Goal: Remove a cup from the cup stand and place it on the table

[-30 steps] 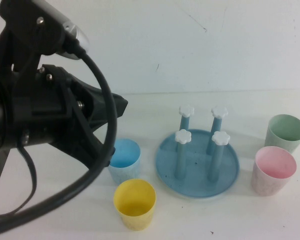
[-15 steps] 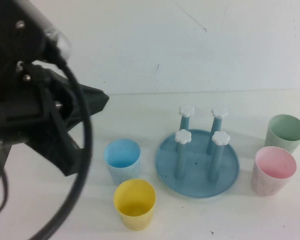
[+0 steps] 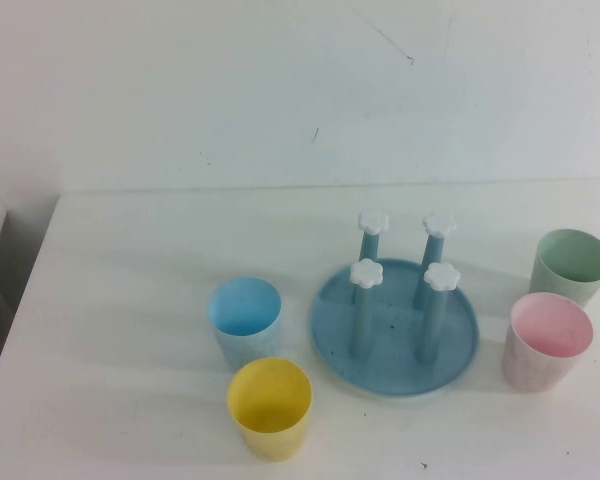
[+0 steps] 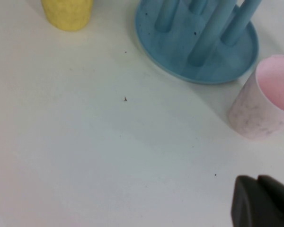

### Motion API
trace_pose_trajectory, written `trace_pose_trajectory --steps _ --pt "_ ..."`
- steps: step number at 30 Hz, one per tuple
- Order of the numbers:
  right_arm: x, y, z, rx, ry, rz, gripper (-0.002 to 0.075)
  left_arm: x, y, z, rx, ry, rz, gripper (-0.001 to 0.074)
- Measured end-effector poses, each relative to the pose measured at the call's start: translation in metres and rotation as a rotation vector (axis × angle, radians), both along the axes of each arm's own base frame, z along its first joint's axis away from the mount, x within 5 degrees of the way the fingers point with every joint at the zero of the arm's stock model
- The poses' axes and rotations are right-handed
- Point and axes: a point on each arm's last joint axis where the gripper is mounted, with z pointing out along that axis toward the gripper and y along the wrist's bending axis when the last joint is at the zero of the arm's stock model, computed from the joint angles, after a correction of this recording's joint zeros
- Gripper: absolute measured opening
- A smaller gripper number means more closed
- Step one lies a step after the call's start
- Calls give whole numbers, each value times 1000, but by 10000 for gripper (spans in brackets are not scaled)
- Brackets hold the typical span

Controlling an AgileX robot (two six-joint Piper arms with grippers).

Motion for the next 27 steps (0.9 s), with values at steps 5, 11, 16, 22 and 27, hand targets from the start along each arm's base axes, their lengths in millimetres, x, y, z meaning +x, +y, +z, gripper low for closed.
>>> trace_pose_trajectory --steps 5,11,16,22,27 --pt "0 0 0 0 0 0 -1 -20 14 -65 -74 41 92 -1" --pt "0 0 0 0 0 0 -1 -34 22 -127 -104 63 185 -1" --pt "0 0 0 0 0 0 -1 -35 24 -161 -98 94 213 -1" --pt "0 0 0 0 0 0 -1 -33 24 -181 -97 156 216 -2" --pt "0 0 0 0 0 0 -1 -32 24 -182 -109 152 220 -2"
